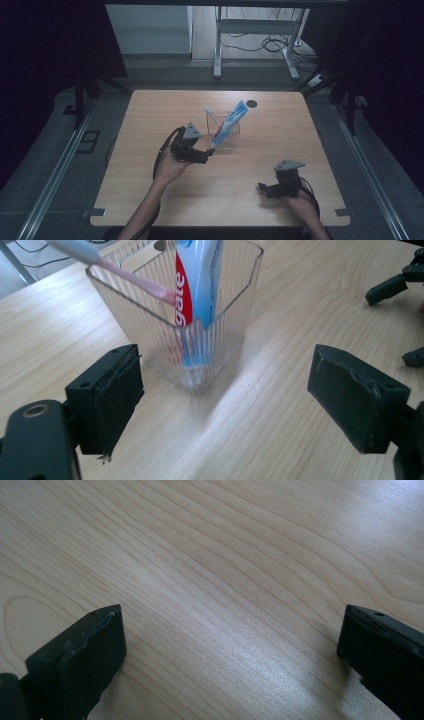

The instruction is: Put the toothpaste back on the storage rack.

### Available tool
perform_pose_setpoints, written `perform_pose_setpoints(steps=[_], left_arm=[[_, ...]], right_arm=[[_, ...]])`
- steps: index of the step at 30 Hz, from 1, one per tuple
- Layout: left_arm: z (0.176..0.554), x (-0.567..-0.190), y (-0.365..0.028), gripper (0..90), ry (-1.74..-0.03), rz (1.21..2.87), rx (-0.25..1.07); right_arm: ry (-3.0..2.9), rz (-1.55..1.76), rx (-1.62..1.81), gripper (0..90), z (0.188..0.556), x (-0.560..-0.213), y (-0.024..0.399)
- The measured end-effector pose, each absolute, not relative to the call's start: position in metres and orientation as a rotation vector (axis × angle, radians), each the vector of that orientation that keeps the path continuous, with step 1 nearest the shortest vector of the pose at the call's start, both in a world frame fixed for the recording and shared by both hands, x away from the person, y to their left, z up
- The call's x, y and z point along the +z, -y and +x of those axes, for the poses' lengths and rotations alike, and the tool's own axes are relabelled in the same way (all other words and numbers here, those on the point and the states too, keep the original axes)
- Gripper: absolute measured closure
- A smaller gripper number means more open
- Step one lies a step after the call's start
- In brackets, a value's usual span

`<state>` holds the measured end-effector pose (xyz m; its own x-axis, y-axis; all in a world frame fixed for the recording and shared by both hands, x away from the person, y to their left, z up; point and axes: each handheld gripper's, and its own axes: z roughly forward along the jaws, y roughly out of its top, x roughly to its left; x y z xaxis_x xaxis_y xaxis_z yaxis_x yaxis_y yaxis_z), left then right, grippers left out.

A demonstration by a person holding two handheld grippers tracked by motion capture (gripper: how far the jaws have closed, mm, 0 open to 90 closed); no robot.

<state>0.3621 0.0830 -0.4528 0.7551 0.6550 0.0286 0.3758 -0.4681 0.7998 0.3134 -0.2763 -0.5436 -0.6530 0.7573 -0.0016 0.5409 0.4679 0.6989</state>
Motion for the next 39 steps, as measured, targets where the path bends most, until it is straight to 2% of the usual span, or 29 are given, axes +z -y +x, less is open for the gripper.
perform_pose_setpoints(steps=[27, 39], left_arm=[[0.324, -0.488, -0.130, 14.5, -0.861, 2.087, 0.395], [0.310, -0.513, -0.135, 14.6, -0.893, 2.112, 0.368]], right_arm=[[-2.408, 1.104, 0.981, 0.0, 0.313, -0.544, 0.276], [-2.408, 1.107, 0.980, 0.0, 0.313, -0.544, 0.276]])
